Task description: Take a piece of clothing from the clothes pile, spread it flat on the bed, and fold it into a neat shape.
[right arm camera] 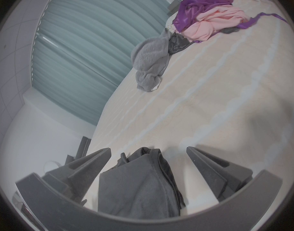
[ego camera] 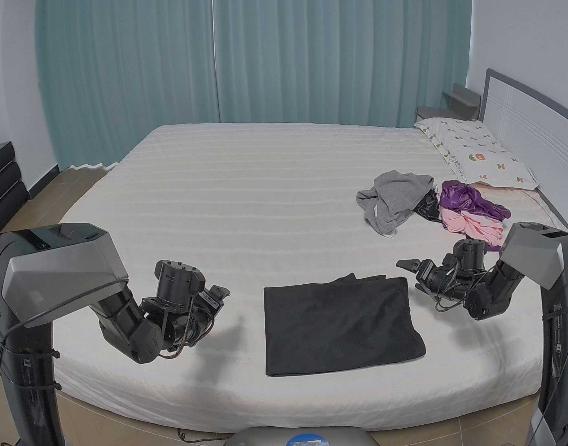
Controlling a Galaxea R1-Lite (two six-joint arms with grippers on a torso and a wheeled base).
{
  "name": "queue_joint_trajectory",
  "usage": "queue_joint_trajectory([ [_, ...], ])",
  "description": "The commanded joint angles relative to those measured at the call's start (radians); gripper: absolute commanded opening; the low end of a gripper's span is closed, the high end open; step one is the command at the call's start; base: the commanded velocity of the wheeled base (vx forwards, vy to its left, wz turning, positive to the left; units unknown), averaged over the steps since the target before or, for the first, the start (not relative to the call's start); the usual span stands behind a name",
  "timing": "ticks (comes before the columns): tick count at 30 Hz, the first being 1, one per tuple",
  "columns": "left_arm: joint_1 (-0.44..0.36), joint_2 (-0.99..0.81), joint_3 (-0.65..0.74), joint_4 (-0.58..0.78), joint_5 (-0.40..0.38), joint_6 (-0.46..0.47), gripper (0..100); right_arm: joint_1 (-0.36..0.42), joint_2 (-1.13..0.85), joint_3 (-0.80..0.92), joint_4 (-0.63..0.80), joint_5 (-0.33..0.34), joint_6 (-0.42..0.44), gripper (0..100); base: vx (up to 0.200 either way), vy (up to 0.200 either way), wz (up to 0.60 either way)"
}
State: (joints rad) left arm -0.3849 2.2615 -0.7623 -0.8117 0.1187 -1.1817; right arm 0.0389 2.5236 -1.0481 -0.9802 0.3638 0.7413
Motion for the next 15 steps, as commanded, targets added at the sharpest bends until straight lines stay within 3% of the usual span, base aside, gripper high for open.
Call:
queue_joint_trajectory([
  [1, 0.000, -0.007, 0.028, -0.046, -0.001, 0.001, 100, -0.022, -0.143, 0.137, -0.035, -0.003, 0.067, 100, 0.000, 0.000, 0.00],
  [6, 0.008, -0.003, 0.032, -0.049, -0.002, 0.001, 100, -0.022, -0.189, 0.266, -0.072, -0.031, 0.095, 100, 0.000, 0.000, 0.00],
  [15, 0.009, -0.003, 0.048, -0.050, -0.002, 0.004, 100, -0.036, -0.158, 0.421, -0.293, -0.022, 0.135, 100, 0.000, 0.000, 0.00],
])
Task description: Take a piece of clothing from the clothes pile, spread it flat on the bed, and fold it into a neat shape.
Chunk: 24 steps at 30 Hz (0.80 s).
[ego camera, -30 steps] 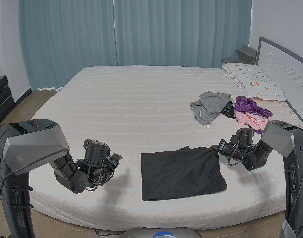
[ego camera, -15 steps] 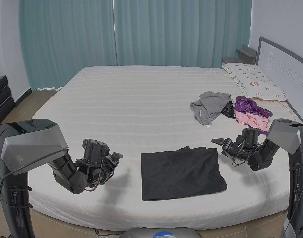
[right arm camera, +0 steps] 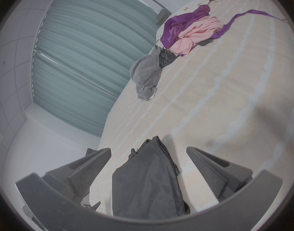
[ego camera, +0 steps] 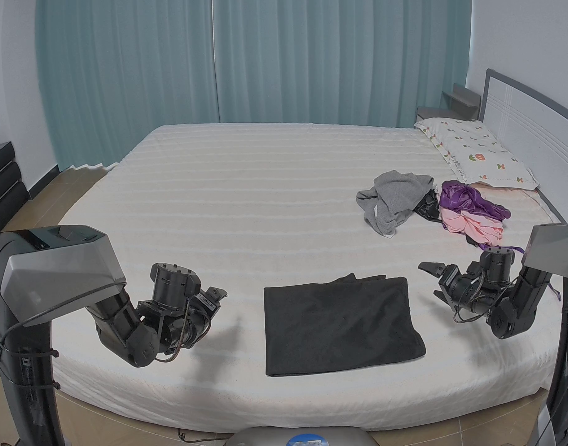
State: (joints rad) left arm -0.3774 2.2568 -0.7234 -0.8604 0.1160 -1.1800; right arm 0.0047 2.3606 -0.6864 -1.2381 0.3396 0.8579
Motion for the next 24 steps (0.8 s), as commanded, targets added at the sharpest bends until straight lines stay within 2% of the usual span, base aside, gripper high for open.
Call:
queue_joint_trajectory([
  [1, 0.002, 0.001, 0.009, -0.002, 0.001, 0.002, 100, -0.002, 0.005, 0.059, -0.035, 0.003, 0.018, 100, 0.000, 0.000, 0.00],
  [3, 0.002, 0.000, 0.007, -0.003, 0.001, 0.002, 100, -0.002, 0.005, 0.065, -0.035, 0.013, 0.029, 100, -0.200, 0.000, 0.00],
  [12, 0.002, 0.009, -0.008, -0.002, 0.001, 0.003, 100, -0.018, -0.004, 0.076, -0.040, 0.082, 0.116, 100, 0.000, 0.000, 0.00],
  [19, 0.002, 0.001, -0.008, -0.002, 0.001, 0.002, 100, -0.017, -0.003, 0.079, -0.054, 0.082, 0.119, 100, 0.000, 0.000, 0.00],
  [24, 0.000, 0.004, -0.010, -0.002, 0.001, 0.003, 100, -0.018, -0.001, 0.085, -0.066, 0.084, 0.119, 100, 0.000, -0.200, 0.00],
])
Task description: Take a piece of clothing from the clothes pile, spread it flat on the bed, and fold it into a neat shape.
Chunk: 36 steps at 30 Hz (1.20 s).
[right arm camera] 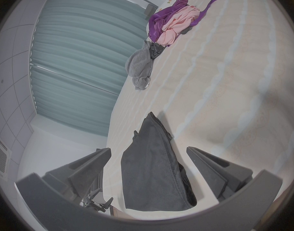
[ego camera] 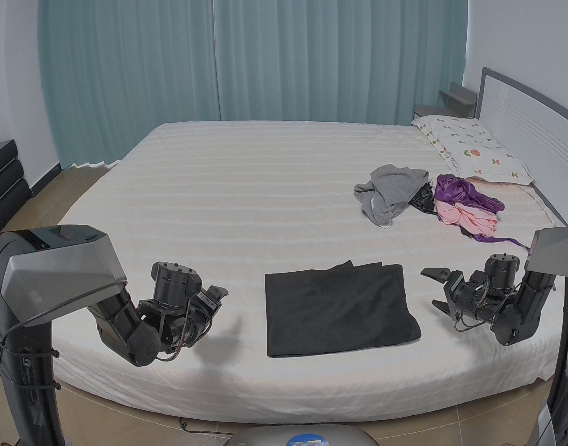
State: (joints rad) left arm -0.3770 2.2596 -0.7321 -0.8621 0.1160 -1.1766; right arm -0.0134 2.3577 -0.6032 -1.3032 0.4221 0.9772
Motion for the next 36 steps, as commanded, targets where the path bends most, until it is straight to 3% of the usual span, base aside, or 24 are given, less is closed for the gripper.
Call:
queue_joint_trajectory([
  [1, 0.000, 0.002, -0.001, 0.000, 0.001, 0.000, 100, 0.000, 0.003, 0.002, -0.001, 0.001, 0.000, 100, 0.000, -0.200, 0.00],
  [16, 0.000, -0.002, -0.006, 0.000, 0.001, -0.002, 100, 0.000, 0.003, 0.005, -0.002, 0.001, -0.002, 100, 0.000, -0.200, 0.00],
  [36, 0.029, 0.011, -0.043, 0.000, 0.005, 0.040, 100, 0.007, 0.005, 0.013, -0.002, 0.000, -0.005, 100, 0.000, 0.000, 0.00],
])
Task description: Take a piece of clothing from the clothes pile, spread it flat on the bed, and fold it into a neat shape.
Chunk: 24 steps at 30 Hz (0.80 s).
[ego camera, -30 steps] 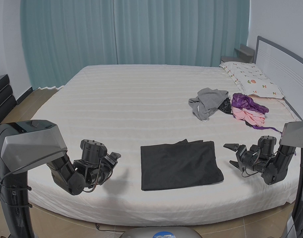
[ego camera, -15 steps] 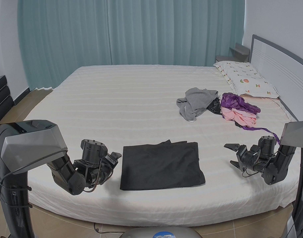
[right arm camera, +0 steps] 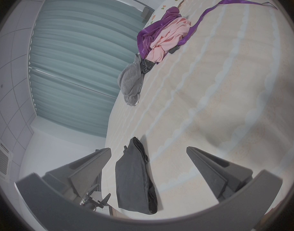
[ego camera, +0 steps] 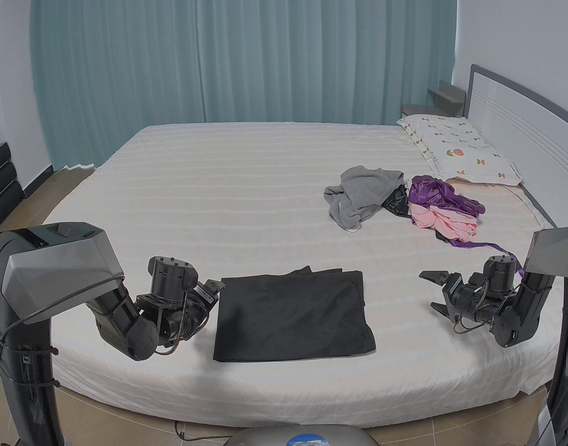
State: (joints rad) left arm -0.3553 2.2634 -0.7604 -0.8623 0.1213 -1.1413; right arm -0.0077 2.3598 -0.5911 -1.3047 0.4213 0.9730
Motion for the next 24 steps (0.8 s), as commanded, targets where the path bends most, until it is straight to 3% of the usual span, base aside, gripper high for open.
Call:
queue_joint_trajectory([
  [1, 0.007, 0.019, -0.023, 0.000, -0.003, 0.021, 100, 0.002, 0.003, 0.000, -0.001, 0.001, 0.000, 100, 0.000, 0.000, 0.00],
  [5, 0.004, 0.048, -0.048, 0.000, -0.003, 0.061, 100, 0.003, 0.003, 0.002, -0.005, 0.001, 0.000, 100, 0.000, 0.000, 0.00],
  [14, -0.014, 0.146, -0.096, -0.024, -0.015, 0.290, 100, 0.008, 0.012, 0.019, -0.038, -0.004, -0.007, 100, 0.000, 0.000, 0.00],
  [18, -0.044, 0.196, -0.105, -0.130, -0.023, 0.314, 100, 0.015, 0.024, 0.023, -0.059, -0.009, -0.010, 100, 0.000, 0.000, 0.00],
  [24, -0.056, 0.219, -0.099, -0.152, -0.018, 0.370, 100, 0.015, 0.026, 0.025, -0.064, -0.009, -0.013, 100, 0.000, 0.000, 0.00],
])
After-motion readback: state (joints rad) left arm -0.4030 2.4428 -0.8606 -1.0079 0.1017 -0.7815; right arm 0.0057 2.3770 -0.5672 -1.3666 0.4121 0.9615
